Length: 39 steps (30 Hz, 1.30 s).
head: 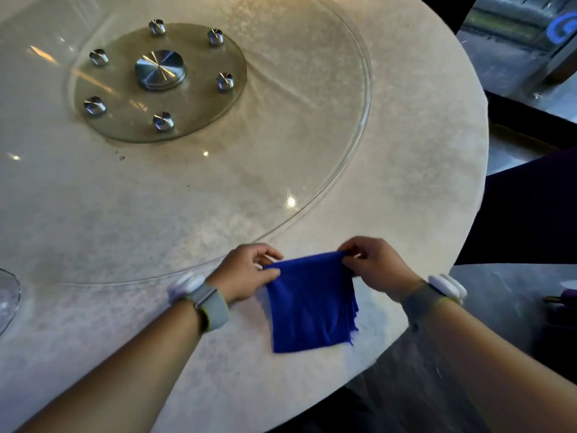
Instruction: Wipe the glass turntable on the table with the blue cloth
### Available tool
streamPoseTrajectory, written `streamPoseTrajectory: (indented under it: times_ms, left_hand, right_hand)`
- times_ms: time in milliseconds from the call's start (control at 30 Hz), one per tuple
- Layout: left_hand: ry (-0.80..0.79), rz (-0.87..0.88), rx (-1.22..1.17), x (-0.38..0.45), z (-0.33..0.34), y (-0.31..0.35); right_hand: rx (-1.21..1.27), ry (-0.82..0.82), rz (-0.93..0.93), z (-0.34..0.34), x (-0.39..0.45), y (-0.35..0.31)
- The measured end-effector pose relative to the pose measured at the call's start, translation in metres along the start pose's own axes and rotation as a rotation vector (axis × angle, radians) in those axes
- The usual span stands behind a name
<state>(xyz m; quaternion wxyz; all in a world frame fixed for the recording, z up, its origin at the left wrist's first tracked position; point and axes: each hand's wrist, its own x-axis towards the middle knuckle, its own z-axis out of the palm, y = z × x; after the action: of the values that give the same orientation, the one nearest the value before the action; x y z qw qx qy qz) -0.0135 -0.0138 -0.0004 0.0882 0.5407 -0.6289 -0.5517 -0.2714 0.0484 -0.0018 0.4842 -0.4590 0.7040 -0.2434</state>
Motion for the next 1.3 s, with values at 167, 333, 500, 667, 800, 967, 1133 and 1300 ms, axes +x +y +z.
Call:
streamPoseTrajectory:
  times_ms: [167,333,500,667,800,967,1133,1300]
  left_hand:
    - [0.167,0.024,0.292,0.018,0.004,-0.004]
    - [0.334,0.364,0.585,0.002,0.030,-0.007]
    - [0.226,0.416,0.767,-0.013,0.076,-0.033]
    - [0.183,0.332,0.899,-0.018,0.080,-0.059]
    - [0.155,0.326,0.921,-0.014,0.074,-0.064]
    - [0.141,0.291,0.936,-0.014,0.073,-0.061]
    - [0.114,0.273,0.953,-0.012,0.067,-0.053]
    - [0.039,0.281,0.861,-0.001,0.046,-0.025]
  right_hand:
    - [-0.187,0.101,-0.022,0.011,0.034,-0.001]
    - [-0.341,0.264,-0.154,0.027,0.021,-0.007]
    - [-0.553,0.193,-0.381,0.066,-0.015,0.006]
    - [-0.769,0.134,-0.286,0.081,-0.022,0.033]
    - [-0.867,0.109,-0.223,0.073,-0.016,0.044]
    - [-0.887,0.117,-0.204,0.075,-0.015,0.042]
    - [-0.948,0.076,-0.195,0.072,-0.014,0.032]
    - [-0.924,0.024,-0.262,0.051,-0.006,0.010]
